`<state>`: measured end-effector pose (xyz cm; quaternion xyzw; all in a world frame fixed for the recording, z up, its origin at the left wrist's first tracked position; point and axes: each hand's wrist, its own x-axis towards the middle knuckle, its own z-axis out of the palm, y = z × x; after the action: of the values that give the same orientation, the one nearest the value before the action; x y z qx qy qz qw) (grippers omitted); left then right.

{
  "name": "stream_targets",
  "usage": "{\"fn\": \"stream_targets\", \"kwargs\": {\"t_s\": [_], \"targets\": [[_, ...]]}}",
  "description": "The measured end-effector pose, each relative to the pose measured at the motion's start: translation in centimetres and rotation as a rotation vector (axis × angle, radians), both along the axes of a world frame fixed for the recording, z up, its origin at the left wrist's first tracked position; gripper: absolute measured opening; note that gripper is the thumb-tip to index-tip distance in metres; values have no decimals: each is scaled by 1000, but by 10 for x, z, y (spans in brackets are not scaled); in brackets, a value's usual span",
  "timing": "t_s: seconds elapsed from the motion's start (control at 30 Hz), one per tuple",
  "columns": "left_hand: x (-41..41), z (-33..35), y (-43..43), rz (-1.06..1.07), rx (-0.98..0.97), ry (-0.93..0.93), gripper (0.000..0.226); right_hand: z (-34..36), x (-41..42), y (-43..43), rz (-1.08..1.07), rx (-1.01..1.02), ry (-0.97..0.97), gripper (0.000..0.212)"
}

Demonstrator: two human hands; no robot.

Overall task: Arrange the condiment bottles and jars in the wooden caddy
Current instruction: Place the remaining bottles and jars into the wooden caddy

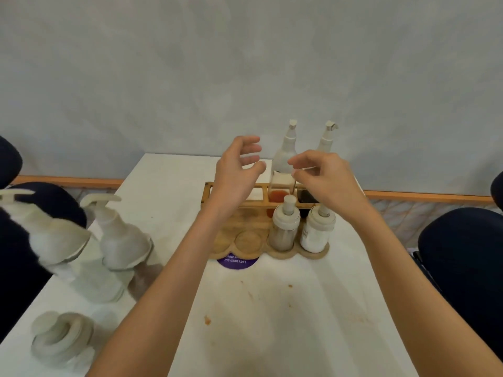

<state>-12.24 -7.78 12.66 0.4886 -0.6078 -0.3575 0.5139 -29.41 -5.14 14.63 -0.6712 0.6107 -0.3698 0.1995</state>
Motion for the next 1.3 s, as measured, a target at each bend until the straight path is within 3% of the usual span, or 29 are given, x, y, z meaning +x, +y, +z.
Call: {"fn": "stream_targets", "kwargs": {"t_s": [0.27, 0.47, 0.57, 0.8, 0.9, 1.13, 1.3], "targets": [[42, -27, 115, -122, 78, 76, 38, -10, 61, 72, 133, -8, -71, 14], [103, -64, 179, -35, 200, 5, 29, -41, 117, 113, 244, 28, -42, 15], [134, -73, 210, 47, 199, 8, 31, -61, 147, 131, 301, 113, -27, 16], [203, -81, 261, 453, -102, 45, 34, -106, 210, 163, 444, 296, -3, 22], [228, -103, 259, 572, -28, 56, 43, -119, 233, 169, 459, 363, -13, 30], [252, -163, 245, 355, 248, 2, 79, -126, 269, 175, 481, 440, -38, 57], [244, -175, 236, 323, 316, 38, 66, -128, 274, 173, 482, 471, -62, 63]]}}
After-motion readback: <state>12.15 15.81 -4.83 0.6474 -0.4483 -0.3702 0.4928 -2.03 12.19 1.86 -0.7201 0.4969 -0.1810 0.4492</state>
